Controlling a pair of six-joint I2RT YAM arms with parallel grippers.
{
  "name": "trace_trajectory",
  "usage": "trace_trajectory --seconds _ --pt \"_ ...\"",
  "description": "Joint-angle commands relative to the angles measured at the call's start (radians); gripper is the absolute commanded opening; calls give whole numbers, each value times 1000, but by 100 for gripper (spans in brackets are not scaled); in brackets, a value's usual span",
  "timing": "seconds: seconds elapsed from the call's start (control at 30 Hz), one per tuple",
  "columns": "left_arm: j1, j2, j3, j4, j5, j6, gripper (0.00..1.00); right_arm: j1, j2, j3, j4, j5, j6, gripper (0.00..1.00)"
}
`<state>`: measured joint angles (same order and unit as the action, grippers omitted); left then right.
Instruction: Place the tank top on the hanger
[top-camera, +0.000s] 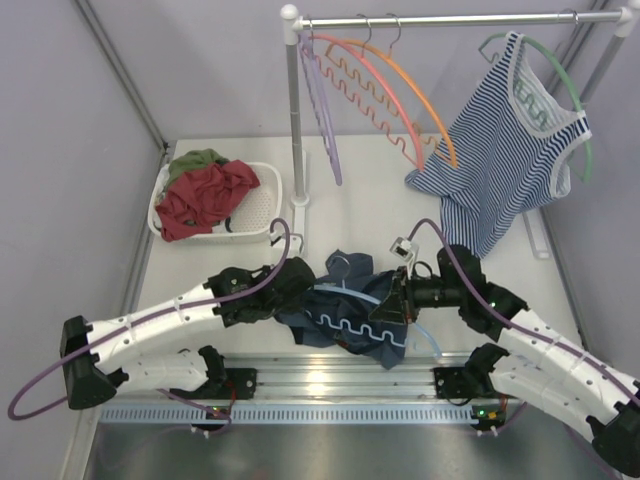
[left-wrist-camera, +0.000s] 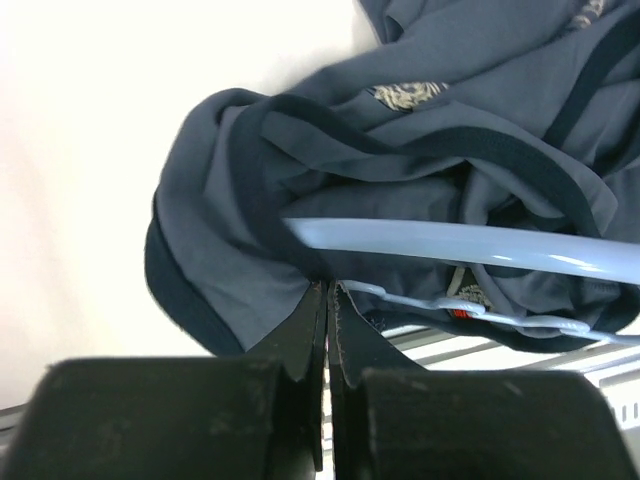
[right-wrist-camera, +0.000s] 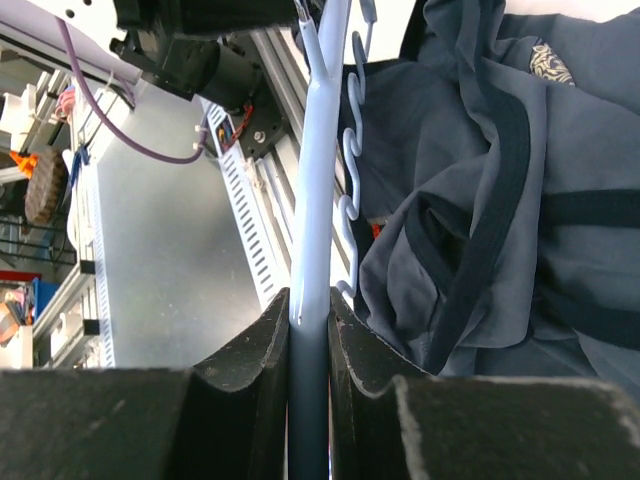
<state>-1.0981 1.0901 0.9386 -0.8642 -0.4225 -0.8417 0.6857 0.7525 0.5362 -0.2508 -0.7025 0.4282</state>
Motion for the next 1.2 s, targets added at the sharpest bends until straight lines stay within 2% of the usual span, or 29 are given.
trace_trajectory --seconds 0.0,0.17,0.43,0.57,0.83,0.97,1.17 --pt "1 -25 60 -70 -85 -10 0 17 -15 -1 100 -29 -28 0" --pt "3 -35 69 -27 -50 23 0 26 -19 -48 214 -61 24 0" --pt "3 -16 78 27 47 99 0 67 126 -61 427 -68 38 0" --pt "3 -21 88 17 40 118 0 90 192 -30 406 -38 -12 0" --pt "1 -25 68 42 102 139 0 120 323 -9 557 -37 -13 0" --pt "1 -38 63 44 102 136 0 149 347 -12 596 30 -20 0" --pt "1 -52 51 39 74 116 1 179 376 1 642 47 -12 0"
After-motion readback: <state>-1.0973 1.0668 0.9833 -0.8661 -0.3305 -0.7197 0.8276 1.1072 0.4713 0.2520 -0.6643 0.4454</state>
